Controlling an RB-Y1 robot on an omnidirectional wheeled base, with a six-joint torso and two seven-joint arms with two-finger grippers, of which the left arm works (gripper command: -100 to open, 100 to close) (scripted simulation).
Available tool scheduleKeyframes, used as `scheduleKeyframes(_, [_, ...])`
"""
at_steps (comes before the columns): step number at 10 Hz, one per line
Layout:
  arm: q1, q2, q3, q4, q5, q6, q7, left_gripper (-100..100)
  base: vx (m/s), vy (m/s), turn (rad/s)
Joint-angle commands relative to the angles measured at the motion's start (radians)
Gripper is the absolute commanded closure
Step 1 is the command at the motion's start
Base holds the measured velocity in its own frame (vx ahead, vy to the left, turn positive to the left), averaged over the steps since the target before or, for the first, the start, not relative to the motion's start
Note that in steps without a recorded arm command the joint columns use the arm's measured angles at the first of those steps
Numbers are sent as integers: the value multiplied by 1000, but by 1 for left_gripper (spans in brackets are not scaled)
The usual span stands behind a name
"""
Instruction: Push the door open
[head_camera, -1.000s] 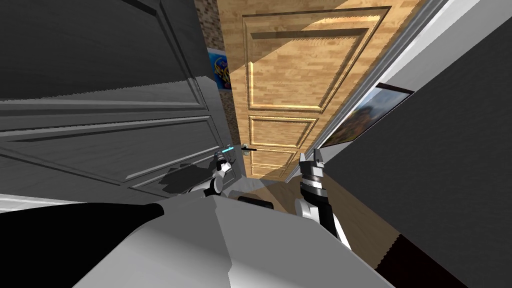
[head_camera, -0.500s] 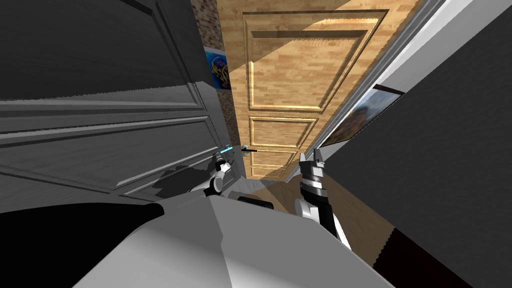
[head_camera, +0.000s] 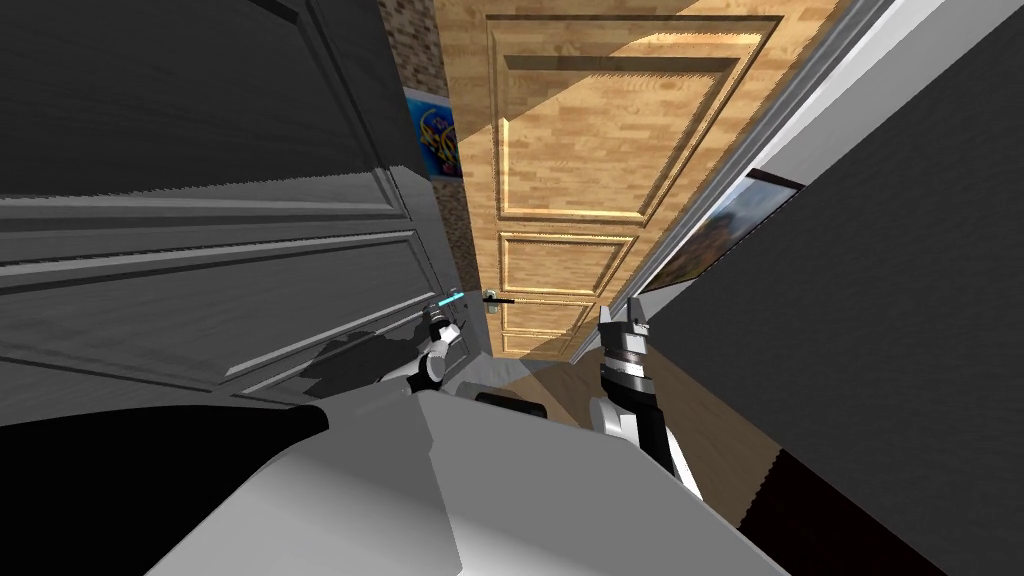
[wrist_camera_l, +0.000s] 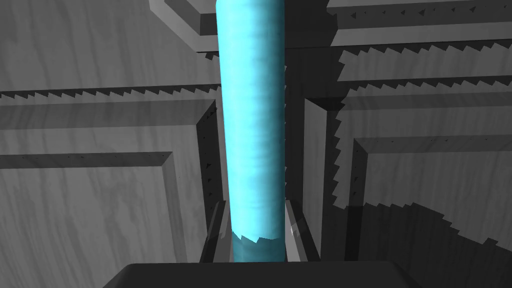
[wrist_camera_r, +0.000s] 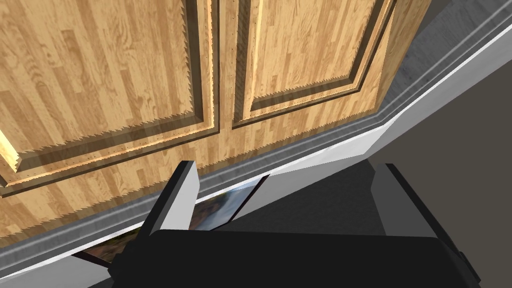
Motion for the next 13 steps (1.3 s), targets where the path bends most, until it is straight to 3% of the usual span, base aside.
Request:
scheduleKeyframes(1, [7, 28, 11, 3, 3, -15, 2, 100, 13, -4, 5])
scheduleKeyframes(2, [5, 31, 32, 5, 12, -25, -12, 100, 13, 24, -75])
scheduleKeyframes(4, [5, 31, 32, 5, 12, -25, -12, 100, 13, 36, -37])
scheduleKeyframes(6, [2, 39, 72, 8, 28, -46, -40, 100, 29, 60, -114])
scheduleKeyframes(9, [2, 39, 72, 27, 28, -46, -40, 100, 8, 45, 9])
scheduleKeyframes(11, [2, 39, 72, 10, 28, -46, -40, 100, -2, -3, -15])
scheduleKeyframes(12, [0, 42, 92, 9, 37, -56, -55, 100, 9, 32, -74])
scheduleKeyframes(13, [0, 42, 92, 9, 37, -56, -55, 100, 11, 44, -34])
